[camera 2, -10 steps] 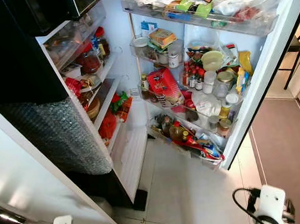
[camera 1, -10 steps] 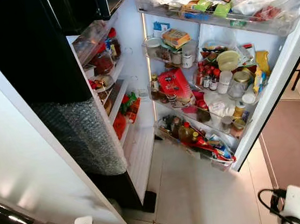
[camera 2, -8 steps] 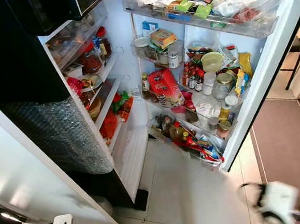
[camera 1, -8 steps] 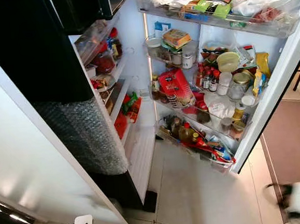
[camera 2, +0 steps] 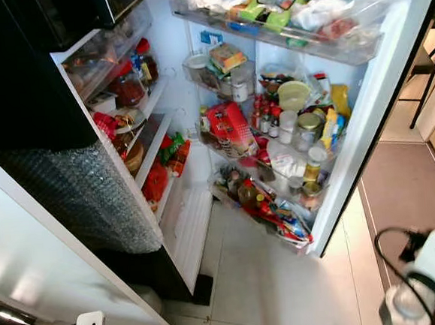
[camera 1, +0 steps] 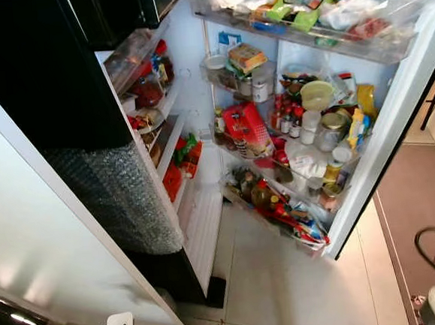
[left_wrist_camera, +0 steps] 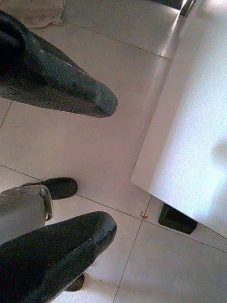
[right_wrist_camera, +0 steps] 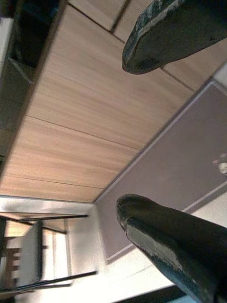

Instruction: Restocking fridge

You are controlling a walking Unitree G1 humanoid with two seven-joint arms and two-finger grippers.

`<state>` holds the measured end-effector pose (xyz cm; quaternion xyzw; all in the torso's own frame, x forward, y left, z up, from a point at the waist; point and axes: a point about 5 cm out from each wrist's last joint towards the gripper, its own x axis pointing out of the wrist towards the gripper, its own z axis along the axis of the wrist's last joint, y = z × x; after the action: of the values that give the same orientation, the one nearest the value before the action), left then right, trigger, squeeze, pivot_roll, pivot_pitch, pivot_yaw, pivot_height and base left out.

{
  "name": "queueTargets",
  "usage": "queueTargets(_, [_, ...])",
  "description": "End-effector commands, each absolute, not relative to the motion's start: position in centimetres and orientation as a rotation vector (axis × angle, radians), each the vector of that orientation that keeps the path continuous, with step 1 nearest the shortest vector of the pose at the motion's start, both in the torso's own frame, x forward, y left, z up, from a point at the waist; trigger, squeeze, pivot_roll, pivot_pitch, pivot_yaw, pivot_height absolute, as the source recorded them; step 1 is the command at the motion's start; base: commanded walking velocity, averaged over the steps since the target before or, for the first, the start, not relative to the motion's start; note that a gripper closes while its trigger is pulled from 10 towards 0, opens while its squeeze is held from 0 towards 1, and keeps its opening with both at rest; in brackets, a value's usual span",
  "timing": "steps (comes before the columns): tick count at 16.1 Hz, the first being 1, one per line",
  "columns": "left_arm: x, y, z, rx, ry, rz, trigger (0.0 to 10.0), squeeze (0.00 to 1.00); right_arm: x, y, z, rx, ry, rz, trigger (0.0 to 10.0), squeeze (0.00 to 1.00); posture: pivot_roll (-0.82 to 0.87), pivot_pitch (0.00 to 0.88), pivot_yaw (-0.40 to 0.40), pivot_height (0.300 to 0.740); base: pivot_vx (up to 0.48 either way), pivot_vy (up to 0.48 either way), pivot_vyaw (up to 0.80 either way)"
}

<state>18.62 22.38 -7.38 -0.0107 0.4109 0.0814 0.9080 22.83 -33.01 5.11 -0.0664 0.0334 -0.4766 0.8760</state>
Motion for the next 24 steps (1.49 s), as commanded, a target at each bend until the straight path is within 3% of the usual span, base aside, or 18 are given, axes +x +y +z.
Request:
queueTargets(1, [18.0, 22.7, -7.7, -0.027, 0.874, 0.188, 10.0, 0.00, 23.2, -33.2, 5.9, -0.148, 0.048, -1.003, 10.0, 0.00, -0.11, 0.051, 0.057, 0.740, 0.000, 0.000, 0.00])
queueTargets(14, [18.1, 22.2, -7.7, -0.042, 0.870, 0.179, 10.0, 0.00, 25.5, -32.5, 9.4, -0.143, -0.026, -0.974, 10.0, 0.00, -0.11, 0.043, 0.054, 0.740, 0.000, 0.000, 0.00])
queueTargets(24, [18.1, 22.0, -7.7, -0.047, 0.869, 0.179, 10.0, 0.00, 28.4, -29.9, 10.1, -0.163, -0.024, -0.662, 10.0, 0.00, -0.11, 0.043, 0.053, 0.740, 0.000, 0.000, 0.00])
